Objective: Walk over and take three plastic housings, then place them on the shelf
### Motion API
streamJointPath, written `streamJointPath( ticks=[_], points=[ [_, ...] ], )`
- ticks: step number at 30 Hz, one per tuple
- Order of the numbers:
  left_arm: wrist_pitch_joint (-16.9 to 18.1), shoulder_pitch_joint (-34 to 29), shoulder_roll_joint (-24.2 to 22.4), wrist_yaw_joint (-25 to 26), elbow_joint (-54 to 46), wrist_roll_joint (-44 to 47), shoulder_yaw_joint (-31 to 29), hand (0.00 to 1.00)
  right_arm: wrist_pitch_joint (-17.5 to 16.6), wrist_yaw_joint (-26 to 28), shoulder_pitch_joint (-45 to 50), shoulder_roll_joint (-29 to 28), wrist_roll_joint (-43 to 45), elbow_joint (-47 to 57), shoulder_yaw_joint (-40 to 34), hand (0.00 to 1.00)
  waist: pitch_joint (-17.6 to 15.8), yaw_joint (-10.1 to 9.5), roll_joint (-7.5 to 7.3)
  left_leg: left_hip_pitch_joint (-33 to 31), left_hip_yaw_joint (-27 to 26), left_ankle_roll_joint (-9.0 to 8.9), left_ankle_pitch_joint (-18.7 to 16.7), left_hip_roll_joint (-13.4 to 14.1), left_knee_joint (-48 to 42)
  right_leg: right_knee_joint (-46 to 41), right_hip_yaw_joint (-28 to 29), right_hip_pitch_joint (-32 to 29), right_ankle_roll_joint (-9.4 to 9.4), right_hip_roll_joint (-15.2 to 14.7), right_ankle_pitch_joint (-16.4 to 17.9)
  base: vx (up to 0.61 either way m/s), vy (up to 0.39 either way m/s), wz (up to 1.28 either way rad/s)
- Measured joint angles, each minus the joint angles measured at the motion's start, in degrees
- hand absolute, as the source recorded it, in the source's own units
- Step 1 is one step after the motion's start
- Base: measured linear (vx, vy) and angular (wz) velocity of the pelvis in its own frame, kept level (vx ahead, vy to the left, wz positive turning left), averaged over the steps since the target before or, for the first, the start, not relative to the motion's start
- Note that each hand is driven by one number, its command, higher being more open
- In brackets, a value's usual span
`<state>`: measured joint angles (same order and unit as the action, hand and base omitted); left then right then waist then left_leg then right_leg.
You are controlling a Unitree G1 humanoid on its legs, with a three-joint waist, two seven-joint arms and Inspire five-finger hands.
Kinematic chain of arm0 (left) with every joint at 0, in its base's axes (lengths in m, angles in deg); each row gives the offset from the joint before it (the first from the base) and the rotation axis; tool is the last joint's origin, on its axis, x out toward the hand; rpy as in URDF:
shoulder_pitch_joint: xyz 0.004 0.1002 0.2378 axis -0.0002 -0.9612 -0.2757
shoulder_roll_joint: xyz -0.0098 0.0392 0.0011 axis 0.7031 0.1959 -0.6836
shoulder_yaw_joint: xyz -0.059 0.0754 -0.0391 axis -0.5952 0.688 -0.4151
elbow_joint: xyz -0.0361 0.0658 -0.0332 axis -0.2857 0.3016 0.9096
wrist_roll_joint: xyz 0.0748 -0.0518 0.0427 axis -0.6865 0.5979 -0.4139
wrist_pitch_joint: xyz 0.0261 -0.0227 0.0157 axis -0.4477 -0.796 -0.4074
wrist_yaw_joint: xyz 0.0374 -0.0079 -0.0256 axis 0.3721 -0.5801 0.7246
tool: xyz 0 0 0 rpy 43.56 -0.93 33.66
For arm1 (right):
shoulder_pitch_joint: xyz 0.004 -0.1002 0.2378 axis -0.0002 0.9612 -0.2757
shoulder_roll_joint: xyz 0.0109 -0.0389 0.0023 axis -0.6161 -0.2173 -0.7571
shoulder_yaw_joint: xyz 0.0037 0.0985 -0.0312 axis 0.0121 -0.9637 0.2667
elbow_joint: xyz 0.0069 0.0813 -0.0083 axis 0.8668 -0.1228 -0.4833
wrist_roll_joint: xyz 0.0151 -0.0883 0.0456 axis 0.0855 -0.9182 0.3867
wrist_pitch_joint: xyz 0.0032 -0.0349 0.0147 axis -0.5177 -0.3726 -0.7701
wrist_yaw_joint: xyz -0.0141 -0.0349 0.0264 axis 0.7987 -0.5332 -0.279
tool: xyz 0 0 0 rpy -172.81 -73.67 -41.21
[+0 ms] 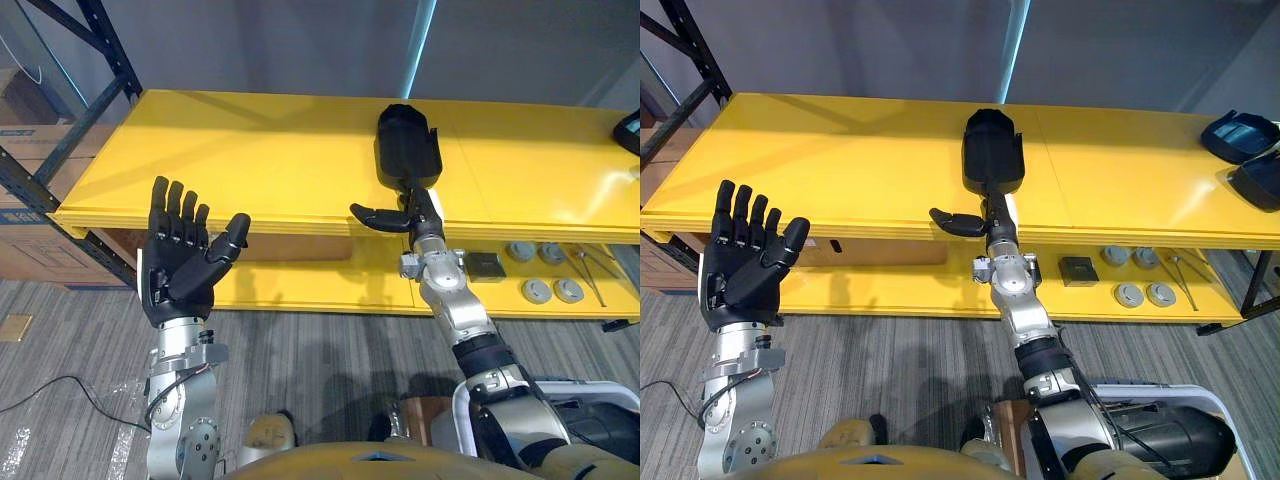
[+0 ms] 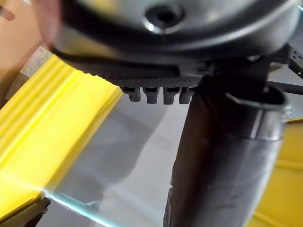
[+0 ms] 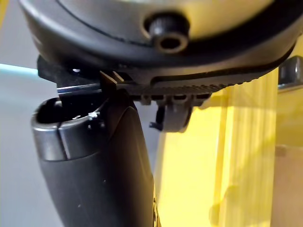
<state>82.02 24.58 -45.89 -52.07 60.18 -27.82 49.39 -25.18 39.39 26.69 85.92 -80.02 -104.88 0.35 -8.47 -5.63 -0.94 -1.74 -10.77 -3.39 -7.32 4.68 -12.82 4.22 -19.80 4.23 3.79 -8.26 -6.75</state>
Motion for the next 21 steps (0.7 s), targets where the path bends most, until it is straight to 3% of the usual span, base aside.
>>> streamJointPath(
  ticks=[15,21],
  points=[
    [0.01,0.43,-0.02,-0.05,0.0,0.03,-0.03,1.0,-1.22,-1.25,-5.9,0.51,-0.97,-3.82,-0.51,1.0,-2.37,-0.32,1.17,-0.95,0.41,0.15,0.4,-0.12,0.02,-0.22,-0.44,-0.83,-0.1,-0.11,0.08,-0.01,0.006,0.02],
    [0.12,0.4,-0.05,-0.3,0.0,0.03,-0.01,1.0,-1.21,-1.18,2.53,-0.15,-1.16,8.4,-0.59,1.0,-2.4,-0.12,1.19,-0.84,-0.13,0.05,0.24,0.03,0.11,-0.12,0.08,-1.08,-0.1,-0.01,0.08,-0.01,0.004,-0.05]
  ],
)
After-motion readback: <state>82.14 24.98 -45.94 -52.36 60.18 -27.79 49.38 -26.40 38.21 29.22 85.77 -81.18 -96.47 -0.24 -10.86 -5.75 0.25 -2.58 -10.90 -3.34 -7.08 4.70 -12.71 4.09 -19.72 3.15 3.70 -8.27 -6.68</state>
